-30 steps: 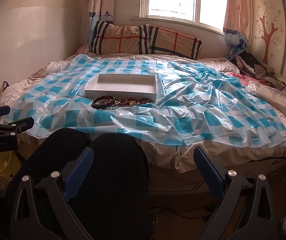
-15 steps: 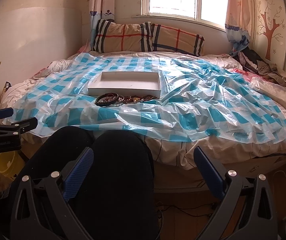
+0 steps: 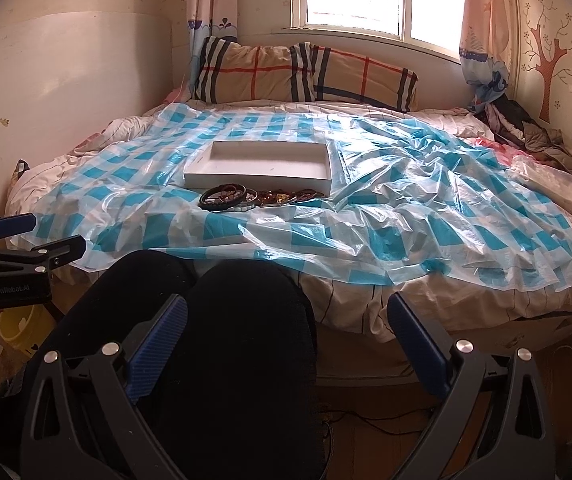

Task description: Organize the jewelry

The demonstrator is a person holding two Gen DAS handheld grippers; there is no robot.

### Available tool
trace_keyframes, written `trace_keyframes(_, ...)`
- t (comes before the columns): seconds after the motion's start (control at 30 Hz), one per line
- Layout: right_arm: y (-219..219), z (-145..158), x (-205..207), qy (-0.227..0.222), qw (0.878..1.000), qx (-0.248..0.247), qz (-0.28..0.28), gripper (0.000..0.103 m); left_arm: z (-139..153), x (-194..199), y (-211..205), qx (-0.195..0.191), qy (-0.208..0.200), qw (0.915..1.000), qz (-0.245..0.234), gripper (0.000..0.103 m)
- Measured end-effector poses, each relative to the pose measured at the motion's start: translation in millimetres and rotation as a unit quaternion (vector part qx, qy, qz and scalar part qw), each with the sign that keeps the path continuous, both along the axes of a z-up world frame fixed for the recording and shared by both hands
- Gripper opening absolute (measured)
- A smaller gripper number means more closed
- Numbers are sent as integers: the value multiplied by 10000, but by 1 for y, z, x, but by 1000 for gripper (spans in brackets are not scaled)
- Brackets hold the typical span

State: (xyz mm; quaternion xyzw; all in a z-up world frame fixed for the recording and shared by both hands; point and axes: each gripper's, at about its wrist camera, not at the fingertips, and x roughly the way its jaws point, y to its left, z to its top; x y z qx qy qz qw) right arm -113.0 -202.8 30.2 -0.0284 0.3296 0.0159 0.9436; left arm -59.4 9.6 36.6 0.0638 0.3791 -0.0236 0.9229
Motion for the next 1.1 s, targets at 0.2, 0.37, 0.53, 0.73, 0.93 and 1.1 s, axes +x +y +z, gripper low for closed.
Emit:
trace_keyframes(0.2,-4,2,13,-52,10000,-6,-23,96,-5,11,3,-123,171,9998,4,95)
trace_keyframes(0.37,-6,2,31,-34,10000,-22,-34,96,-10,29,6,-329,275,9990,-128,93)
trace_keyframes(0.53,-12,-2,54,-3,10000,54,-82,96,-10,60,-2,-399,276,9980,-403,89)
trace_keyframes(0.73,-21,-9,84,81,9998,150,-138,96,-16,119,-19,-228,258,9979,-553,87)
trace_keyframes(0.93,-30,-23,115,265,9989,318,-197,96,-33,188,-36,-291,249,9958,-833,91)
trace_keyframes(1.1,-37,-34,133,389,9979,455,-244,96,-61,234,-60,-107,513,9910,-1230,95)
